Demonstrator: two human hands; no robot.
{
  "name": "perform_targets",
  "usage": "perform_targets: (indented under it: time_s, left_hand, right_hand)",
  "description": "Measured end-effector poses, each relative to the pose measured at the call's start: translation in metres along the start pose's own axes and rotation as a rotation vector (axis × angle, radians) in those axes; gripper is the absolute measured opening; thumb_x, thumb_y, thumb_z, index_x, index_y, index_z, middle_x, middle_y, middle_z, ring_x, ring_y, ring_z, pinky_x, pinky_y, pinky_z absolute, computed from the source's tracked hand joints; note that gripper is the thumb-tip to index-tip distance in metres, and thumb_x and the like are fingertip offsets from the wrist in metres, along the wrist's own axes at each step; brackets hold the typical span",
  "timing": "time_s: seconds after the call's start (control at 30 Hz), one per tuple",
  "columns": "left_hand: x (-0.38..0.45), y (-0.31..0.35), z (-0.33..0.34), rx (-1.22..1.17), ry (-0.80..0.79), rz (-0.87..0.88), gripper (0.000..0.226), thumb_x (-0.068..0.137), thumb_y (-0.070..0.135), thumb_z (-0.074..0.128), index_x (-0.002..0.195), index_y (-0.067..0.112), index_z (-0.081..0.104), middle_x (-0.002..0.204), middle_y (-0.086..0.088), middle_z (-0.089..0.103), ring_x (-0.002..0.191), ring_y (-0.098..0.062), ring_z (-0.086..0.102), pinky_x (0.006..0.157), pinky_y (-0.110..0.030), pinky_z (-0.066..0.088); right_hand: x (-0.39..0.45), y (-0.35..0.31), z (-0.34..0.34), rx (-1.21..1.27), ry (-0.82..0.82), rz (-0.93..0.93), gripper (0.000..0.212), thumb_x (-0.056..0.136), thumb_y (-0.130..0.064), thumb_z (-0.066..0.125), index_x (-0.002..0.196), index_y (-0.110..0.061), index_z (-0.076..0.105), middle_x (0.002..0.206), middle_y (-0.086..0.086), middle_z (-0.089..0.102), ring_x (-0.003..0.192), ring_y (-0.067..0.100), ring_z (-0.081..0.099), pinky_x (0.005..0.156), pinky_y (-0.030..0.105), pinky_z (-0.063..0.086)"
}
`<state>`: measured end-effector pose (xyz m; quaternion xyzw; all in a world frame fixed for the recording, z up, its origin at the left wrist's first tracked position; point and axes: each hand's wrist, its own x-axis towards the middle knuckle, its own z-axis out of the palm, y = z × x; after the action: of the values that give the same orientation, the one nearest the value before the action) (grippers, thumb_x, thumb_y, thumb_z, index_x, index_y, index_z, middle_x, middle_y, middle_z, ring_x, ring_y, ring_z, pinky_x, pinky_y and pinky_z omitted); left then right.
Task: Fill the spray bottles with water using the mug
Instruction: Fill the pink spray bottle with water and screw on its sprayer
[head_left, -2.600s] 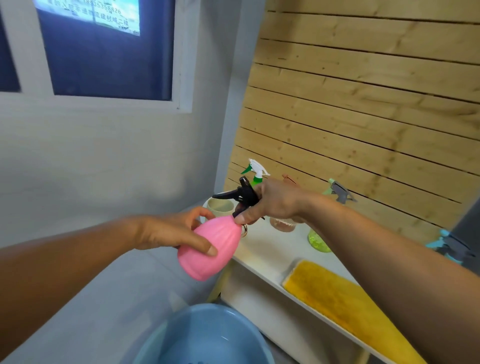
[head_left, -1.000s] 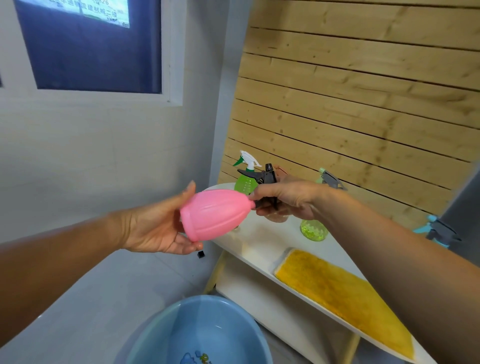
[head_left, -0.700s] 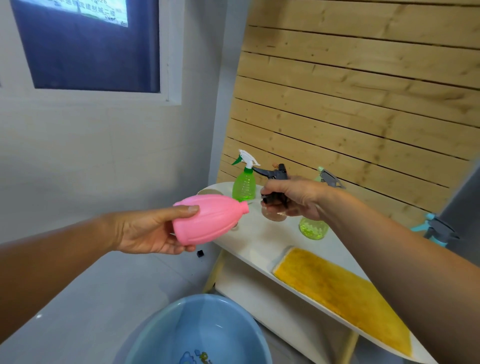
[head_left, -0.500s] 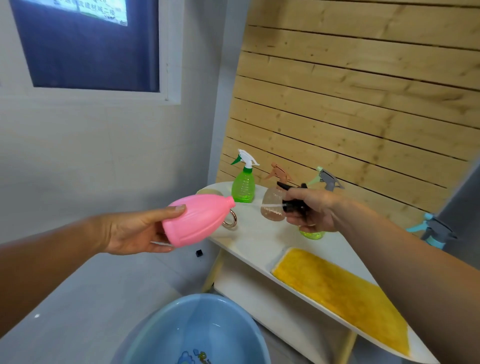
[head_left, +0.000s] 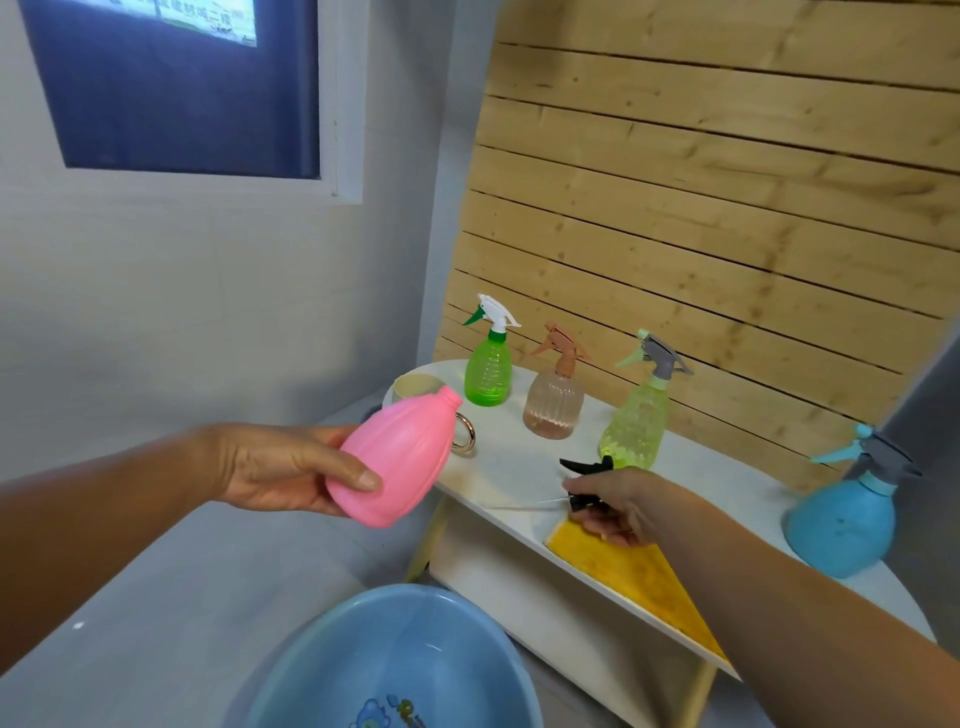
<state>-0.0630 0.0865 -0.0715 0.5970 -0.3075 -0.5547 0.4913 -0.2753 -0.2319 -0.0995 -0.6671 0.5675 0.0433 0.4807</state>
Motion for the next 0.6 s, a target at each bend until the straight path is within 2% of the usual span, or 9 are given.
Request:
perform_targets:
  time_s: [0.1, 0.17, 0.3, 0.37, 0.43, 0.5, 0.53, 0.6]
  left_hand:
    - [0.005, 0.001, 0.002, 0.035, -0.002, 0.028, 0.077, 0.079, 0.007, 0.078, 0.148, 0.025, 0.051, 0.142, -0.01, 0.066, 0.132, -0.026, 0.063, 0.106, -0.039, 0.055]
    - [0.007, 0.002, 0.002, 0.076, 0.003, 0.035, 0.08, 0.078, 0.009, 0.08, 0.149, 0.027, 0.05, 0.142, -0.008, 0.066, 0.133, -0.025, 0.062, 0.109, -0.038, 0.053]
    - [0.012, -0.001, -0.002, 0.11, -0.014, 0.033, 0.085, 0.078, 0.009, 0.082, 0.153, 0.027, 0.045, 0.145, -0.009, 0.063, 0.136, -0.026, 0.059, 0.118, -0.046, 0.045]
    - [0.014, -0.004, -0.003, 0.119, -0.01, 0.045, 0.088, 0.077, 0.008, 0.083, 0.153, 0.029, 0.044, 0.145, -0.009, 0.063, 0.136, -0.026, 0.059, 0.118, -0.047, 0.045]
    - [0.015, -0.008, -0.005, 0.13, 0.013, 0.048, 0.09, 0.075, 0.006, 0.084, 0.153, 0.03, 0.044, 0.143, -0.007, 0.065, 0.134, -0.025, 0.061, 0.116, -0.046, 0.048]
    - [0.016, -0.013, -0.007, 0.152, 0.013, 0.041, 0.092, 0.075, 0.005, 0.085, 0.153, 0.03, 0.043, 0.143, -0.006, 0.065, 0.134, -0.024, 0.061, 0.115, -0.048, 0.048]
    - [0.016, -0.016, -0.007, 0.173, 0.003, 0.036, 0.093, 0.075, 0.005, 0.086, 0.153, 0.029, 0.042, 0.144, -0.006, 0.064, 0.135, -0.024, 0.061, 0.115, -0.049, 0.048]
    - [0.018, -0.021, -0.007, 0.207, 0.001, 0.024, 0.095, 0.073, 0.007, 0.088, 0.152, 0.031, 0.042, 0.145, -0.004, 0.063, 0.134, -0.023, 0.061, 0.114, -0.047, 0.05]
  right_hand:
    - [0.007, 0.006, 0.006, -0.015, 0.063, -0.055, 0.032, 0.084, -0.032, 0.082, 0.096, -0.007, 0.067, 0.073, 0.006, 0.067, 0.048, 0.013, 0.051, 0.044, 0.016, 0.035]
    - [0.011, 0.008, 0.008, -0.035, 0.128, -0.117, 0.042, 0.078, -0.031, 0.087, 0.1, -0.004, 0.063, 0.077, 0.008, 0.062, 0.054, 0.015, 0.051, 0.042, 0.021, 0.037]
    - [0.013, -0.002, 0.007, -0.198, 0.23, -0.169, 0.046, 0.069, -0.039, 0.086, 0.089, -0.006, 0.061, 0.08, 0.008, 0.063, 0.07, 0.021, 0.061, 0.063, 0.032, 0.051]
    - [0.012, -0.011, 0.009, -0.301, 0.295, -0.209, 0.049, 0.062, -0.049, 0.077, 0.086, -0.01, 0.061, 0.081, 0.007, 0.063, 0.075, 0.027, 0.063, 0.067, 0.036, 0.051]
    - [0.009, -0.026, 0.015, -0.321, 0.354, -0.37, 0.037, 0.072, -0.052, 0.069, 0.081, -0.018, 0.057, 0.083, 0.005, 0.061, 0.08, 0.029, 0.062, 0.069, 0.036, 0.046]
    - [-0.002, -0.045, 0.027, -0.217, 0.312, -0.564, 0.029, 0.089, -0.043, 0.066, 0.074, -0.021, 0.056, 0.076, 0.001, 0.06, 0.078, 0.029, 0.061, 0.064, 0.032, 0.043]
    - [-0.002, -0.054, 0.036, -0.169, 0.275, -0.633, 0.029, 0.093, -0.04, 0.066, 0.075, -0.018, 0.061, 0.074, 0.001, 0.061, 0.077, 0.03, 0.062, 0.062, 0.031, 0.043]
    - [-0.004, -0.074, 0.056, -0.107, 0.171, -0.699, 0.028, 0.095, -0.037, 0.066, 0.092, -0.01, 0.07, 0.08, 0.005, 0.066, 0.074, 0.026, 0.068, 0.063, 0.03, 0.046]
